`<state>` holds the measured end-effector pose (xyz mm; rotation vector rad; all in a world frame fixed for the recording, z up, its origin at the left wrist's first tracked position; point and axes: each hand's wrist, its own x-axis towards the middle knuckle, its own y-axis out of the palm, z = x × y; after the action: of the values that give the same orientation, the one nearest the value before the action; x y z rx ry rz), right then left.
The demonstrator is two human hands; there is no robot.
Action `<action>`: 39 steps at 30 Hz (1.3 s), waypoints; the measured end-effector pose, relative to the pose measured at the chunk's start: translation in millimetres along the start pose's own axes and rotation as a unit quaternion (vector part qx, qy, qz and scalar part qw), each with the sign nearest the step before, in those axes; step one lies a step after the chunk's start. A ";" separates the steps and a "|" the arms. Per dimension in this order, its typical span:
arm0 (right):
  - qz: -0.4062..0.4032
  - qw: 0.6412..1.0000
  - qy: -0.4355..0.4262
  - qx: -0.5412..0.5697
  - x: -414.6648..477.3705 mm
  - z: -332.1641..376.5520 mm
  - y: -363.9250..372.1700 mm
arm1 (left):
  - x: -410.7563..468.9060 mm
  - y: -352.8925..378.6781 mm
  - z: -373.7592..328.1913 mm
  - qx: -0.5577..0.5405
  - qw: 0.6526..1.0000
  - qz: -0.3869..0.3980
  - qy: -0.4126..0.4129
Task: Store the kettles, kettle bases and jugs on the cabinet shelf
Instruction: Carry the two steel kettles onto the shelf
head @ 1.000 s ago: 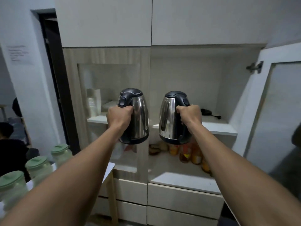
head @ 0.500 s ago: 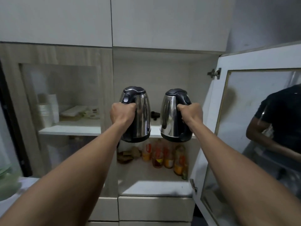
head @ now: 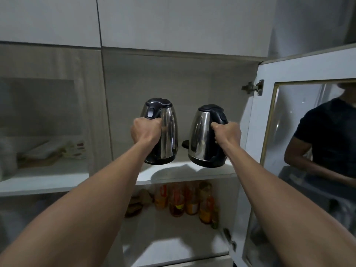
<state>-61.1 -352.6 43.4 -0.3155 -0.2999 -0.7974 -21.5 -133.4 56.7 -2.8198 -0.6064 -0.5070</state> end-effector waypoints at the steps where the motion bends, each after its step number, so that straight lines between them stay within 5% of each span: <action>1: -0.006 1.000 0.002 0.004 6.2 -1.2 6.2 | 9.0 6.0 1.7 -0.003 1.000 0.002 0.001; 23: 0.009 0.999 0.034 0.009 251.1 -107.7 170.0 | 193.4 207.5 75.1 0.011 0.998 -0.012 -0.052; 39: 0.062 0.997 0.037 -0.003 324.1 -168.0 232.8 | 255.5 290.4 123.1 0.033 0.997 -0.031 -0.059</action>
<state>348.7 -474.4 -25.2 -0.3072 -0.2064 -0.6868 357.5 -267.5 0.5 -2.7911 -0.7211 -0.3256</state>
